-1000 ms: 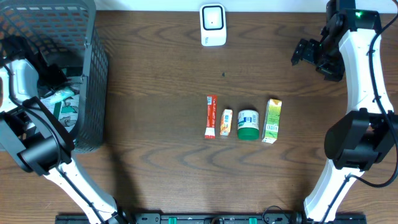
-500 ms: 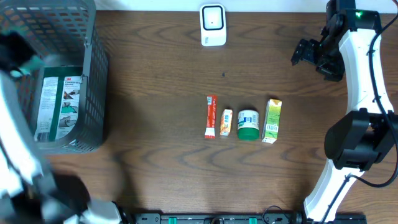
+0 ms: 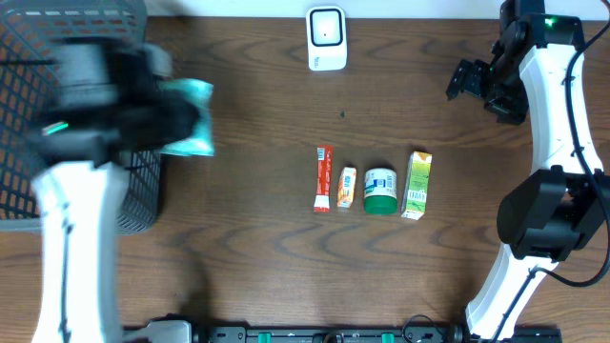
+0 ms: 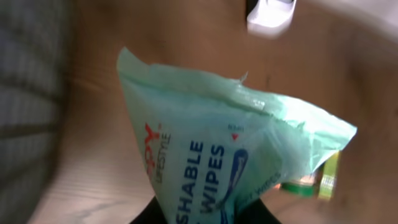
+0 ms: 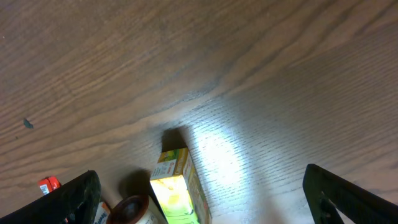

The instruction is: Scan the item barcode

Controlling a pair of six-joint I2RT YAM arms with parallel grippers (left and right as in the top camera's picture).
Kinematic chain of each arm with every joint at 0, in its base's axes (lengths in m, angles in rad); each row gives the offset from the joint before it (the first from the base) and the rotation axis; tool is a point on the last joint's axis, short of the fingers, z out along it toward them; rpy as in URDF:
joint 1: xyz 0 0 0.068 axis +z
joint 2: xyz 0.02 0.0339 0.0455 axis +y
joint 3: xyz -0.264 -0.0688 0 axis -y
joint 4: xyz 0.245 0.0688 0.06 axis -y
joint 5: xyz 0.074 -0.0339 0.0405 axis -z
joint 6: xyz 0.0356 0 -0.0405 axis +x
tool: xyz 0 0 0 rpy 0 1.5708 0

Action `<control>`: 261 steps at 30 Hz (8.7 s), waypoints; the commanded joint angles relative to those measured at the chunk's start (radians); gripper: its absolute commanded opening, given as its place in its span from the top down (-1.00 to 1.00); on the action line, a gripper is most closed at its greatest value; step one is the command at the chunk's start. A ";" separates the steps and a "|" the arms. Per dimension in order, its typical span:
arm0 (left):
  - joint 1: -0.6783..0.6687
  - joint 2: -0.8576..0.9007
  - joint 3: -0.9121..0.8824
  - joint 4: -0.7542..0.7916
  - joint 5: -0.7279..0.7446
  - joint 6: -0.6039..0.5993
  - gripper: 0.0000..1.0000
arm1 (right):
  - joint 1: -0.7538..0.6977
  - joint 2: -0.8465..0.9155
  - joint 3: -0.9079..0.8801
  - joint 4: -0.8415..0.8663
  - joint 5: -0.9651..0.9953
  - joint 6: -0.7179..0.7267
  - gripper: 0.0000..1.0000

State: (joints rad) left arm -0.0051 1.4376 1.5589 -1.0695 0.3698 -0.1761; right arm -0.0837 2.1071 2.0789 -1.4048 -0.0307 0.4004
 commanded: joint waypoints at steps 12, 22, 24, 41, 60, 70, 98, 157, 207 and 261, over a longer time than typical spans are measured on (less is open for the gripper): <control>-0.224 0.218 -0.218 0.306 -0.147 -0.037 -0.60 | 0.000 -0.022 0.014 -0.001 0.000 -0.013 -0.99; -0.256 0.225 -0.325 0.282 -0.181 -0.048 0.85 | 0.000 -0.022 0.014 -0.001 0.000 -0.013 -0.99; -0.256 0.225 -0.382 0.336 -0.181 -0.048 0.84 | 0.000 -0.022 0.014 -0.001 0.000 -0.013 -0.99; -0.253 0.204 -0.632 0.676 -0.240 -0.092 0.80 | 0.000 -0.022 0.014 -0.001 0.000 -0.013 -0.99; -0.253 0.135 -0.528 0.439 -0.439 -0.107 0.11 | 0.000 -0.022 0.014 -0.001 0.000 -0.013 -0.98; -0.253 0.367 -0.528 0.451 -0.479 -0.107 0.13 | 0.000 -0.022 0.014 -0.001 0.000 -0.013 -0.98; -0.253 0.171 -0.515 0.378 -0.492 -0.092 0.57 | 0.000 -0.022 0.014 0.068 -0.008 -0.013 -0.99; -0.014 0.326 -0.606 0.484 -0.239 -0.055 0.56 | 0.839 0.010 -0.624 1.052 -0.441 0.080 -0.22; 0.028 0.260 -0.573 0.492 -0.082 -0.012 0.81 | 0.961 0.076 -0.616 1.153 -0.130 0.019 0.98; -0.109 0.171 -0.529 0.389 -0.038 -0.054 0.80 | 0.550 0.053 -0.602 0.869 -0.569 -0.443 -0.10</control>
State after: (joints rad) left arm -0.0978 1.5429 1.0382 -0.6975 0.3347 -0.2371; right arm 0.4416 2.1166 1.4696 -0.5484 -0.5671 -0.0204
